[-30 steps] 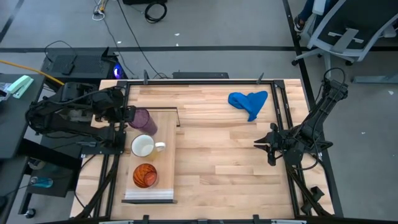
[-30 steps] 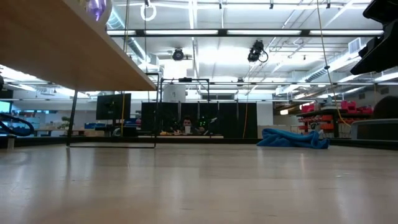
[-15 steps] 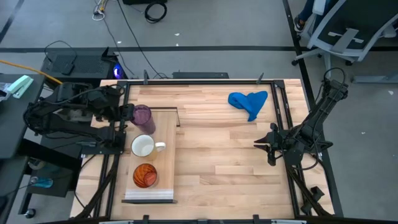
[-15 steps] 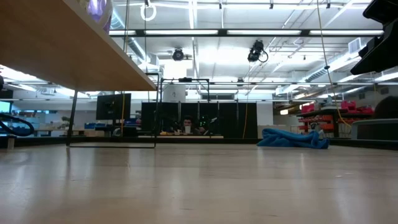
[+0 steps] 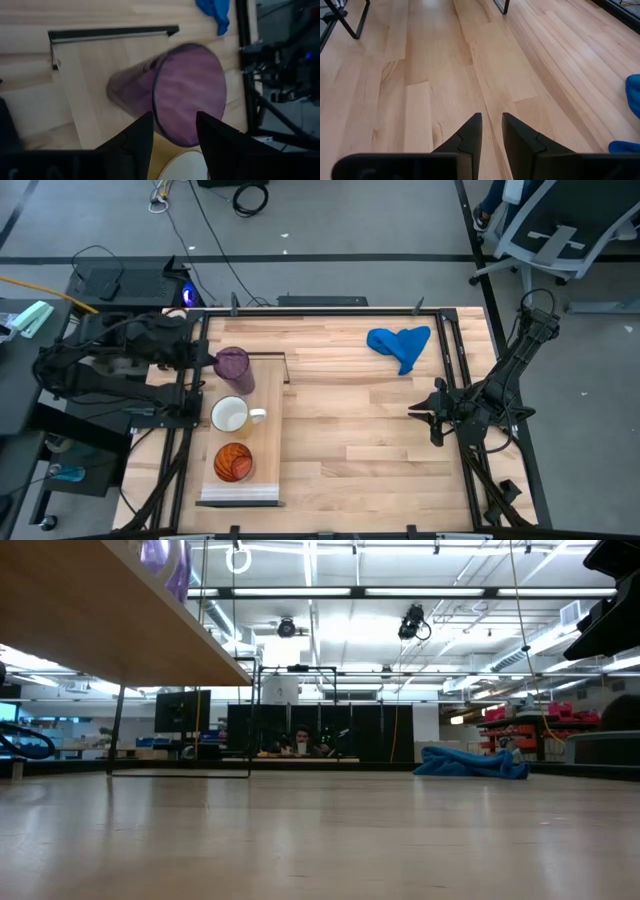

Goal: Stack small to large cups/mugs on shelf
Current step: Adjust the orange cup on the shelf

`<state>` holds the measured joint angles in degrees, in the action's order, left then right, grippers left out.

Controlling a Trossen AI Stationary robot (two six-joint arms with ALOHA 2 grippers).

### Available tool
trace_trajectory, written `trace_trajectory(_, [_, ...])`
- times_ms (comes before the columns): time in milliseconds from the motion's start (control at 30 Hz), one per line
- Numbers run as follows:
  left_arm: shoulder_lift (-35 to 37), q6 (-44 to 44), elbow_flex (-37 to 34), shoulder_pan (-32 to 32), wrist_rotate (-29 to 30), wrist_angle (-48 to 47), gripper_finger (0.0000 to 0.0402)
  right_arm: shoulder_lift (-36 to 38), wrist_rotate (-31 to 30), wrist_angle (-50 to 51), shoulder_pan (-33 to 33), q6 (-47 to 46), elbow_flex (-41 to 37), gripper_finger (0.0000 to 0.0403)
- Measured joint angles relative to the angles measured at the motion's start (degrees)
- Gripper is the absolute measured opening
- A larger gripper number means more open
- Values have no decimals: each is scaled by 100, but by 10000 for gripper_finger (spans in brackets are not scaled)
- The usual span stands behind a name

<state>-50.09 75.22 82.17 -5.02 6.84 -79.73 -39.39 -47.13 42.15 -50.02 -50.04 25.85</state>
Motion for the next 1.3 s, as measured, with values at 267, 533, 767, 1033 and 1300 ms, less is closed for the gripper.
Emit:
trace_trajectory(267, [327, -526, 0, 2, 666, 7, 151, 1, 0, -2, 1, -4, 0, 83])
trace_trajectory(533, [531, -1668, 0, 0, 2276, -20, 138, 1, -156, -218, 0, 61, 0, 83])
trace_trajectory(767, [396, -1886, -11, 2, 3502, -950, 124, 0, -393, -478, 1, 59, 0, 83])
trace_trajectory(1033, [564, -1942, -712, 0, 3946, -1047, 110, 15, -1110, -504, 13, -38, 2, 83])
trace_trajectory(1300, [896, -1734, -1511, 7, 3939, -1025, 110, 13, -1220, -501, 430, -664, 2, 83])
